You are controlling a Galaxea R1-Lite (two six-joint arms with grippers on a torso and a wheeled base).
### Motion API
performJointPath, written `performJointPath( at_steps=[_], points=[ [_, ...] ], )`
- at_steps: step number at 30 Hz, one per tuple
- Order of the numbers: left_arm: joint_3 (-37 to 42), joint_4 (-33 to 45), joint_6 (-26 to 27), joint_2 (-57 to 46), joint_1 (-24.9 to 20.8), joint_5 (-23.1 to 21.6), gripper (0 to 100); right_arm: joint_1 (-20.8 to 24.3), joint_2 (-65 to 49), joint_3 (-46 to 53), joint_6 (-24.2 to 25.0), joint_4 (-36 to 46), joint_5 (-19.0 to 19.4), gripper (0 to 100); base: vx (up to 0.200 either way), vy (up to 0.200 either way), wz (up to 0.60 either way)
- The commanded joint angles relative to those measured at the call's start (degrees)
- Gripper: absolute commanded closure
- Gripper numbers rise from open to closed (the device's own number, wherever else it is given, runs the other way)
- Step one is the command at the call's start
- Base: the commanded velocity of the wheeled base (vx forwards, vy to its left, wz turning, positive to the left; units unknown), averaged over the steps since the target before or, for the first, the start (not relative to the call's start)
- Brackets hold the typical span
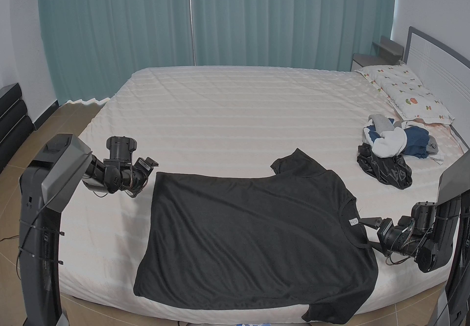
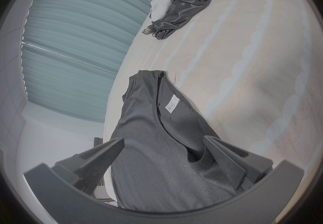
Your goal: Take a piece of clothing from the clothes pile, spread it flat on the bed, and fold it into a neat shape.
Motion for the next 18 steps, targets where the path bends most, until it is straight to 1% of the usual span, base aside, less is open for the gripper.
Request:
performJointPath(
  at_steps=[1, 5, 6, 7, 8, 9, 11, 13, 15, 18],
  points=[
    [25.7, -6.3, -0.8, -19.4, 0.3, -7.5, 0, 0.0, 0.0, 0.1, -0.1, -0.7, 0.0, 0, 0.000, 0.000, 0.00],
    [39.2, -12.3, -0.8, -23.4, 0.2, -8.8, 0, 0.0, 0.0, 0.1, 0.0, -0.7, 0.0, 0, -0.200, 0.000, 0.00],
    [41.6, -13.8, -0.8, -23.8, 0.2, -8.9, 0, 0.0, 0.0, 0.1, 0.0, -0.7, 0.0, 0, -0.200, 0.000, 0.00],
    [41.6, -13.8, -0.8, -23.8, 0.2, -8.9, 0, 0.0, 0.0, 0.1, 0.0, -0.7, 0.0, 0, -0.200, 0.000, 0.00],
    [45.7, -17.8, -0.8, -24.5, -0.1, -9.4, 0, 0.0, 0.0, 0.1, 0.0, -0.7, 0.0, 0, -0.200, 0.000, 0.00],
    [47.5, -19.6, -0.8, -24.9, -0.2, -9.6, 0, -0.1, 0.0, 0.1, 0.0, -0.7, 0.0, 0, -0.200, 0.000, 0.00],
    [50.0, -21.3, -0.4, -25.5, -0.3, -10.3, 0, -0.3, -0.2, 0.0, 0.0, -0.7, 0.0, 0, -0.200, 0.000, 0.00],
    [51.8, -21.5, 1.2, -26.2, -0.9, -11.4, 0, -0.5, -0.5, 0.2, 0.1, -0.7, 0.0, 0, -0.200, 0.000, 0.00],
    [52.6, -21.5, 2.1, -26.3, -1.0, -11.7, 0, -0.5, -0.6, 0.2, 0.0, -0.7, 0.0, 0, 0.000, 0.000, 0.00],
    [55.2, -21.2, 6.8, -26.3, -1.2, -12.5, 0, -0.3, -0.9, 0.6, 0.0, -0.7, 0.0, 0, 0.000, 0.000, 0.00]
  ],
)
